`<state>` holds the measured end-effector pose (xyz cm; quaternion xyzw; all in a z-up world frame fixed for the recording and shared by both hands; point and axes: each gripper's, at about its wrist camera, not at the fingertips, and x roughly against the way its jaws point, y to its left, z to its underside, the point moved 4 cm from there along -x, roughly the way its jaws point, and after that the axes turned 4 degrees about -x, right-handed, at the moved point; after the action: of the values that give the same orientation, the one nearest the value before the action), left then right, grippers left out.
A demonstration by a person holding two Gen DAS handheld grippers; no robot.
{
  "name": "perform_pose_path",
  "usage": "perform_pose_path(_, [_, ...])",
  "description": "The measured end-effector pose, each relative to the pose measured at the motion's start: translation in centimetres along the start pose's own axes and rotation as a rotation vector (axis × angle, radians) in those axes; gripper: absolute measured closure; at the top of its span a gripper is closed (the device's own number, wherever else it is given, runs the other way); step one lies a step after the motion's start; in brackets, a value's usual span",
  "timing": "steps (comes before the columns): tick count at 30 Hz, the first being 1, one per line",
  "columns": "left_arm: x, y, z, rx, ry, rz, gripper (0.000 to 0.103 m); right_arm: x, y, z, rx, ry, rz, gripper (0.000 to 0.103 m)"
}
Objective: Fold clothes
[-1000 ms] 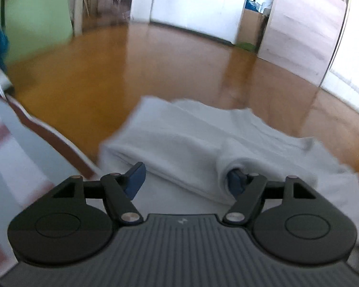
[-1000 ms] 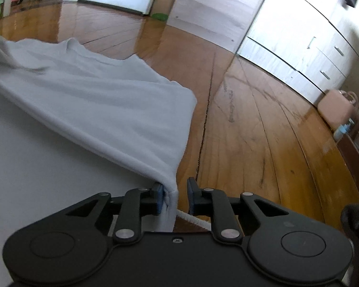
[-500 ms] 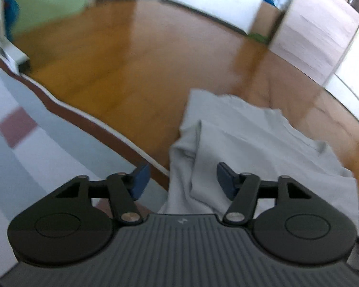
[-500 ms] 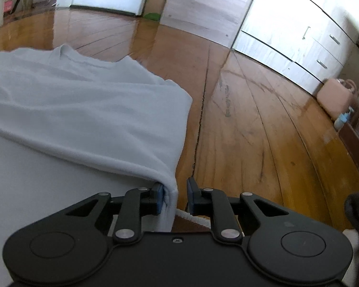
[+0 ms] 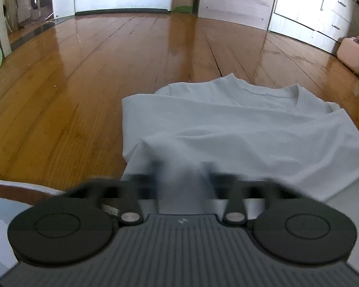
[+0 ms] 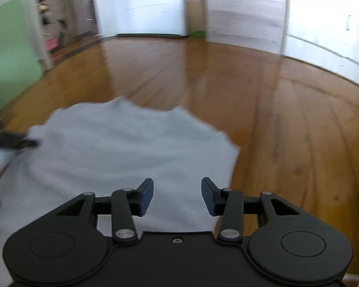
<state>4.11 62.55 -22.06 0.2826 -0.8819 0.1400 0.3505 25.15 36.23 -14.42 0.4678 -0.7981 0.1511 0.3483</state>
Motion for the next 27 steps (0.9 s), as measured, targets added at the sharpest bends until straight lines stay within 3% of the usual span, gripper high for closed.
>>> perform_pose_path(6, [2.0, -1.2, -1.1, -0.083, -0.085, -0.007, 0.095, -9.0, -3.1, -1.6, -0.128, 0.051, 0.125, 0.054])
perform_pose_path(8, [2.8, -2.1, -1.6, -0.129, -0.119, 0.005, 0.095, -9.9, -4.1, -1.4, -0.2, 0.041, 0.094, 0.053])
perform_pose_path(12, [3.2, -3.0, -2.6, -0.133, -0.145, 0.042, 0.095, -10.4, -5.3, -1.8, -0.304, 0.079, 0.022, 0.036])
perform_pose_path(20, [2.5, -3.1, -3.1, -0.121, -0.16, 0.073, 0.095, -11.2, -7.8, -2.5, -0.492, 0.224, -0.104, 0.034])
perform_pose_path(22, [2.5, -2.9, -3.2, -0.118, -0.168, 0.064, 0.095, -10.8, -7.7, -2.3, -0.467, 0.166, -0.071, 0.055])
perform_pose_path(23, [2.6, -2.7, -3.3, -0.116, -0.173, 0.059, 0.096, -10.8, -7.9, -2.3, -0.453, 0.147, -0.044, 0.092])
perform_pose_path(27, [4.3, -2.4, -4.2, -0.09, -0.272, 0.075, 0.096, -8.2, -9.0, -1.7, -0.454, -0.044, 0.039, 0.095])
